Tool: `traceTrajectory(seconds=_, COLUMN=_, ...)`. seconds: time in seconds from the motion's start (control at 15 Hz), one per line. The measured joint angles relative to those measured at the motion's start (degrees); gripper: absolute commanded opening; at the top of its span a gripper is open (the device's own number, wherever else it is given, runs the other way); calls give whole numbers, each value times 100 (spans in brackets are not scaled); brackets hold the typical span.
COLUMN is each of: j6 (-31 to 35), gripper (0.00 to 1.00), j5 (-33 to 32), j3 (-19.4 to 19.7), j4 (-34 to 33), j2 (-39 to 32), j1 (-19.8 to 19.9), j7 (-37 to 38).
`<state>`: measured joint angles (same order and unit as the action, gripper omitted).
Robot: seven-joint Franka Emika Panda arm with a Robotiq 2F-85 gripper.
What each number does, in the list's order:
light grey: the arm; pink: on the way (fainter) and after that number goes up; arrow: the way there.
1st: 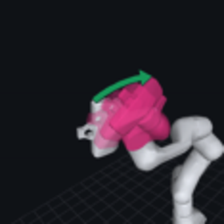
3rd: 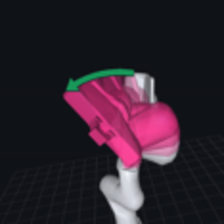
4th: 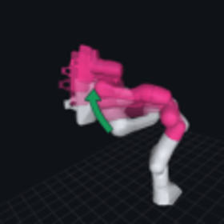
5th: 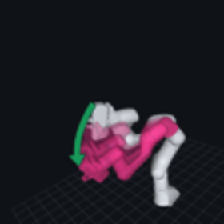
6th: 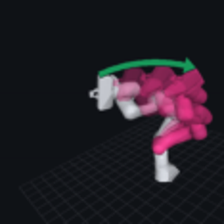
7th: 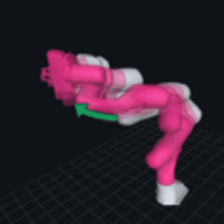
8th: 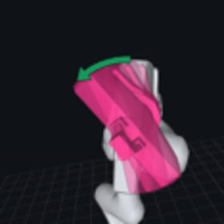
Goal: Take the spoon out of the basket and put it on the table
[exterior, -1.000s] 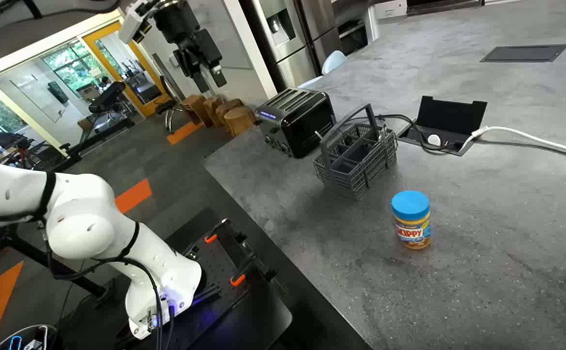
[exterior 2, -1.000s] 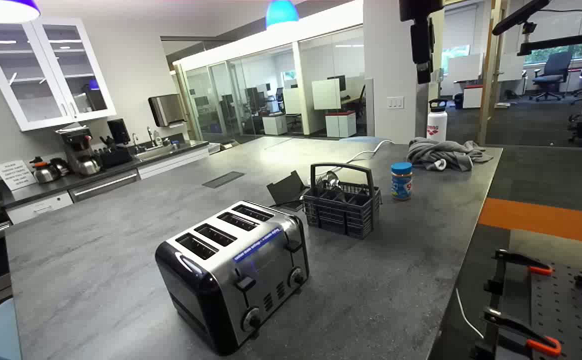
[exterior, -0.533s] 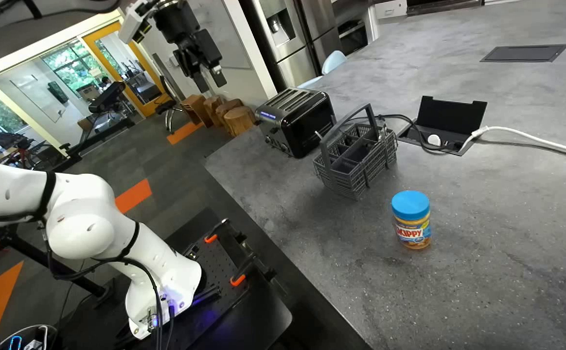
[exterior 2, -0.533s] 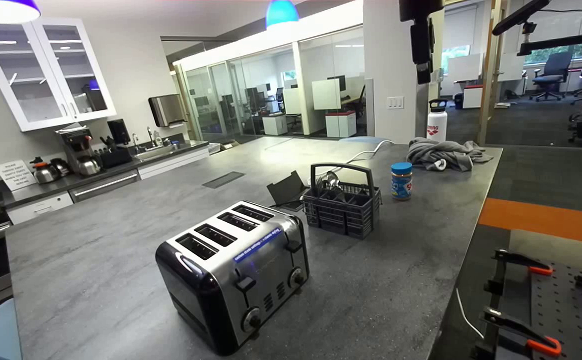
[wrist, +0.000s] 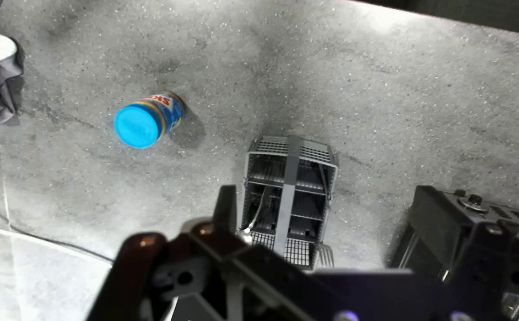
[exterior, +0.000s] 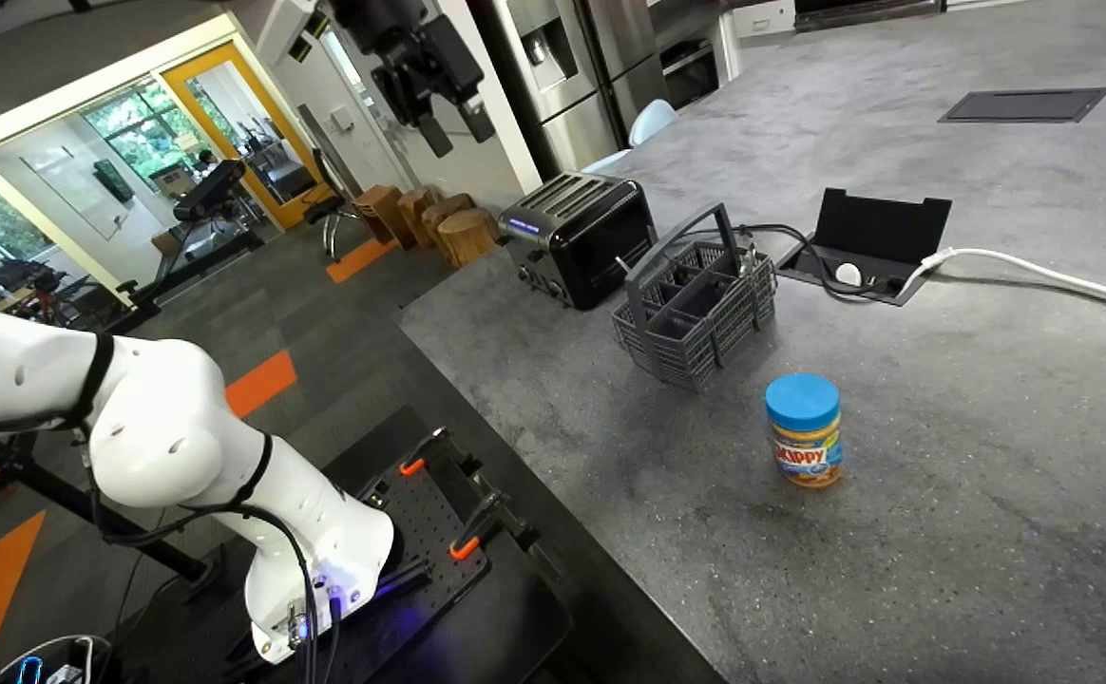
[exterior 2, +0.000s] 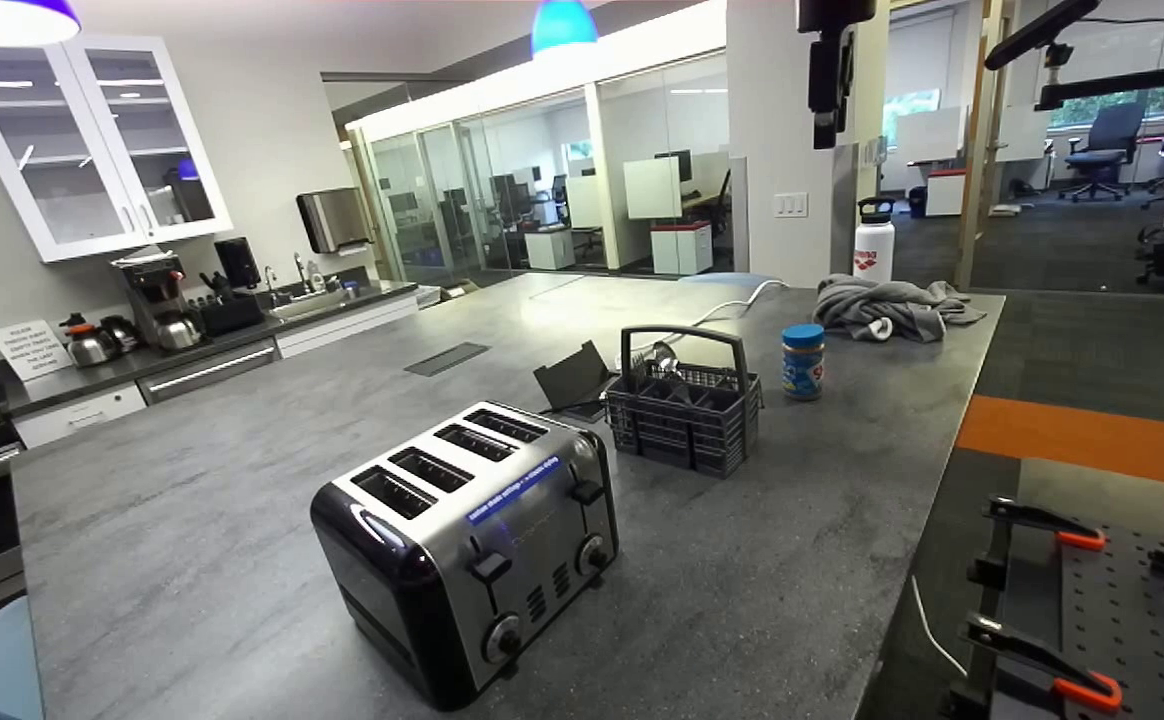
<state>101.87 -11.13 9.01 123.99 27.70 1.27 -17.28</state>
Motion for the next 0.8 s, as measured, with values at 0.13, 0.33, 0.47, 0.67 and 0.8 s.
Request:
traceTrajectory(seconds=0.13, j6=286, gripper=100, j5=36, j3=419, j4=-251, j2=-380, j1=56, j7=-473)
traceTrajectory(seconds=0.33, j6=458, gripper=100, j5=502, j3=1066, j4=-818, j2=-1184, j1=95, j7=-1527)
traceTrajectory(seconds=0.47, j6=457, gripper=100, j5=1128, j3=1389, j4=-1267, j2=-1804, j1=164, j7=-2444)
traceTrajectory(seconds=0.67, j6=256, gripper=100, j5=2227, j3=1583, j4=-1928, j2=-2732, j1=370, j7=-3820)
traceTrajectory(seconds=0.8, j6=109, gripper=100, j5=2456, j3=1508, j4=-2232, j2=-3132, j1=509, j7=-4128)
